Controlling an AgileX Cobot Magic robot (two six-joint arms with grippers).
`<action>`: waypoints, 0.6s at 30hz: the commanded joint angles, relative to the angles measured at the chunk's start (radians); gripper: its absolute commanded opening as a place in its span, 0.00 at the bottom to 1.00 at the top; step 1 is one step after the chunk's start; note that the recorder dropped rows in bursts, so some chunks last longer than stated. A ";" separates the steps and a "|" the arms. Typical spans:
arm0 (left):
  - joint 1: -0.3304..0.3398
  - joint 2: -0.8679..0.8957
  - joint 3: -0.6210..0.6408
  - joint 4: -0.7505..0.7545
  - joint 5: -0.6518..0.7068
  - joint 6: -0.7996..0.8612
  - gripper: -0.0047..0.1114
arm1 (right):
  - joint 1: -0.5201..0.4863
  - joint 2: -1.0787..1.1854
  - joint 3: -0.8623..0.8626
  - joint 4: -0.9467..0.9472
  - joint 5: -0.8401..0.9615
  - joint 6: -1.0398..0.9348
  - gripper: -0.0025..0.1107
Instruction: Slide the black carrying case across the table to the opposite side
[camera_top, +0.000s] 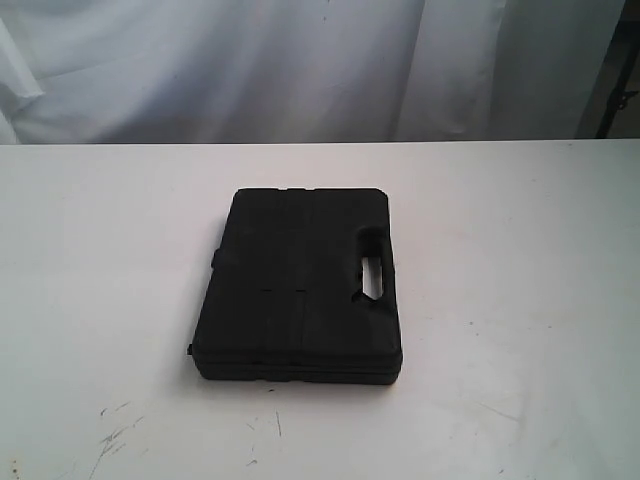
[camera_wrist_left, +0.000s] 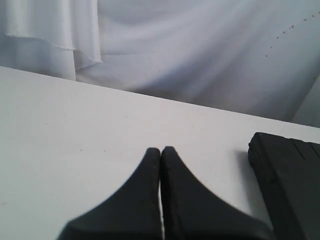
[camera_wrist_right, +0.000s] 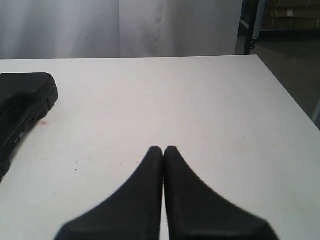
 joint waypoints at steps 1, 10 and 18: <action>0.003 -0.029 0.004 -0.024 0.055 0.044 0.04 | -0.003 -0.003 0.003 0.001 -0.002 -0.004 0.02; 0.003 -0.075 0.078 -0.024 0.059 0.044 0.04 | -0.003 -0.003 0.003 0.001 -0.002 -0.004 0.02; 0.001 -0.075 0.078 -0.011 0.111 0.067 0.04 | -0.003 -0.003 0.003 0.001 -0.002 -0.004 0.02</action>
